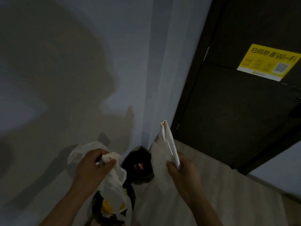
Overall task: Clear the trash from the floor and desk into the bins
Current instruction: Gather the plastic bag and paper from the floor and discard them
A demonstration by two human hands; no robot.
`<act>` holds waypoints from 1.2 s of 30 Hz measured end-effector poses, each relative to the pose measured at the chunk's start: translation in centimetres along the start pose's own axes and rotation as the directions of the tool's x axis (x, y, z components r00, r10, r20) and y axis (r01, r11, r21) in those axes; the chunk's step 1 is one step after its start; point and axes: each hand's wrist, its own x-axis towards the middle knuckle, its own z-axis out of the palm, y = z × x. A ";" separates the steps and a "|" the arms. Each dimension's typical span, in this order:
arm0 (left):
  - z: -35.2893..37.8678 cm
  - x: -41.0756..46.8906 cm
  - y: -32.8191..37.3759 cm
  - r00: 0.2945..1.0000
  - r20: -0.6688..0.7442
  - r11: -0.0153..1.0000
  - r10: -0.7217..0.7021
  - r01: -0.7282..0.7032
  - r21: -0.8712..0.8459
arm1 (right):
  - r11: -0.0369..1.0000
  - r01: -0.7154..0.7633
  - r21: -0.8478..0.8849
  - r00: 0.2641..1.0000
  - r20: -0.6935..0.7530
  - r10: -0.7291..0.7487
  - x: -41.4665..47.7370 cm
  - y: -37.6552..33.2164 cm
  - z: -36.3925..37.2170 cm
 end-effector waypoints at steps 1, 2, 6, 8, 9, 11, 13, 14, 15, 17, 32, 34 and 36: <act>0.6 0.9 -0.3 1.000 -0.002 1.000 -0.013 0.013 0.008 | 1.000 -0.009 -0.005 1.000 0.028 0.009 1.3 0.3 -0.1; 1.2 1.9 -0.7 1.000 -0.008 0.999 -0.027 0.028 0.017 | 1.000 -0.011 -0.024 0.999 0.052 0.012 2.5 0.7 0.1; 3.2 4.9 -2.9 0.994 -0.028 0.995 -0.104 0.104 0.006 | 0.995 -0.012 -0.099 0.997 0.076 0.019 6.6 2.7 1.4; 4.3 6.2 -4.8 0.987 -0.026 0.987 -0.160 0.160 -0.019 | 0.992 -0.035 -0.118 0.994 0.102 0.047 8.1 4.1 2.5; 4.8 6.8 -5.9 0.982 -0.027 0.982 -0.185 0.185 -0.029 | 0.992 -0.048 -0.117 0.992 0.114 0.061 8.7 4.8 3.1; 5.8 7.6 -8.3 0.970 -0.019 0.970 -0.243 0.242 -0.035 | 0.988 -0.094 -0.122 0.984 0.143 0.111 9.8 6.5 4.4; 7.1 8.3 -11.0 0.960 0.003 0.960 -0.279 0.279 -0.010 | 0.979 -0.142 -0.144 0.969 0.180 0.167 10.6 8.3 5.9; 7.7 8.7 -12.5 0.955 0.016 0.955 -0.298 0.298 0.011 | 0.974 -0.164 -0.157 0.961 0.195 0.194 11.0 9.4 6.8; 8.3 9.1 -14.0 0.948 0.027 0.949 -0.316 0.315 0.027 | 0.970 -0.179 -0.166 0.954 0.210 0.212 11.4 10.4 7.7; 9.8 10.0 -17.5 0.938 0.057 0.940 -0.341 0.339 0.049 | 0.965 -0.200 -0.172 0.945 0.228 0.236 12.2 12.6 9.6; 22.8 11.3 -40.4 0.938 0.170 0.948 -0.303 0.280 0.149 | 0.945 -0.239 -0.225 0.910 0.288 0.299 16.4 30.1 22.6; 23.9 11.5 -42.5 0.944 0.179 0.956 -0.279 0.255 0.147 | 0.940 -0.247 -0.235 0.909 0.279 0.309 16.4 32.0 23.8; 24.9 11.2 -44.2 0.963 0.186 0.973 -0.197 0.170 0.155 | 0.935 -0.253 -0.247 0.905 0.281 0.319 16.3 33.6 24.7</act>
